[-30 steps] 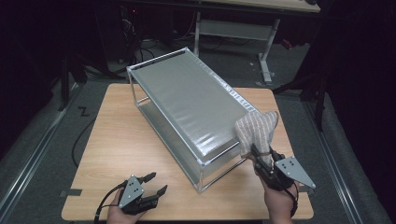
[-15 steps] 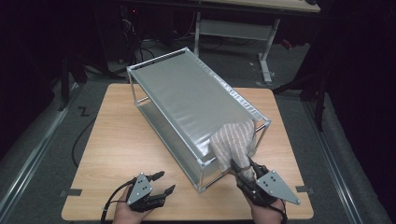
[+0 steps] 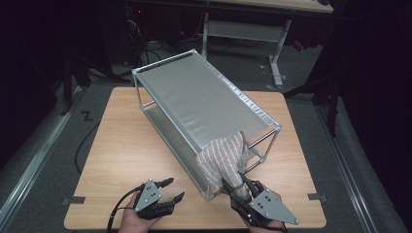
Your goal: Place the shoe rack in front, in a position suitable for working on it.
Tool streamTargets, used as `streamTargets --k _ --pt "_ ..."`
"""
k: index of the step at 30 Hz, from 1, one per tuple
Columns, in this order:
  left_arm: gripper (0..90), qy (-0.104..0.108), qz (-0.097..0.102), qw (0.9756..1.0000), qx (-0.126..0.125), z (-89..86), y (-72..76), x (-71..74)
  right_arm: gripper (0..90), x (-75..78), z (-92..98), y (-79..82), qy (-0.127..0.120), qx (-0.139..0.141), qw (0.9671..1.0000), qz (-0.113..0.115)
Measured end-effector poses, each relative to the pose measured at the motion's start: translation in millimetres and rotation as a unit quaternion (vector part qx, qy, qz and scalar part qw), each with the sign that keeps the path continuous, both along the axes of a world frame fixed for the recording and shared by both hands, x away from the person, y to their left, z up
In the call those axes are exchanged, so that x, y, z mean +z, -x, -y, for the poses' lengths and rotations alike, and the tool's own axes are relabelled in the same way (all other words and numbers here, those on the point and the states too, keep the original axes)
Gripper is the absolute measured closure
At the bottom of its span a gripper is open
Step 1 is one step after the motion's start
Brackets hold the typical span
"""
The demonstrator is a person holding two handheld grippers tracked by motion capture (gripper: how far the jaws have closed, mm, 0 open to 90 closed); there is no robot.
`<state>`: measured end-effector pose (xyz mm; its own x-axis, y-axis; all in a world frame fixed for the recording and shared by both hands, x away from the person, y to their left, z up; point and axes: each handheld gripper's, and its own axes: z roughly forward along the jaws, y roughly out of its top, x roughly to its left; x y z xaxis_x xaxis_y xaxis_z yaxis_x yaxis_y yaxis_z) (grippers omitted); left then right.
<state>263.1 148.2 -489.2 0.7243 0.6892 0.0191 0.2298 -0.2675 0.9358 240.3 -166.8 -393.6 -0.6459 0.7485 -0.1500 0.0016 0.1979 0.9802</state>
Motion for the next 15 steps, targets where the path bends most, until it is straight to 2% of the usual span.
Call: streamTargets --k 5,10,15 --pt "38.7 -0.002 0.001 1.0 0.004 -1.7 1.7 0.5 58.6 -1.4 5.9 -5.9 0.001 -0.012 0.9999 0.002" --pt "38.7 -0.001 0.002 0.9999 0.015 -7.2 7.8 1.0 58.6 -1.6 21.6 -21.5 -0.003 -0.046 0.999 0.003" --pt "38.8 0.0 0.001 0.9997 0.026 -14.1 10.4 1.0 58.9 -1.4 41.6 -38.0 -0.019 -0.085 0.9962 -0.007"
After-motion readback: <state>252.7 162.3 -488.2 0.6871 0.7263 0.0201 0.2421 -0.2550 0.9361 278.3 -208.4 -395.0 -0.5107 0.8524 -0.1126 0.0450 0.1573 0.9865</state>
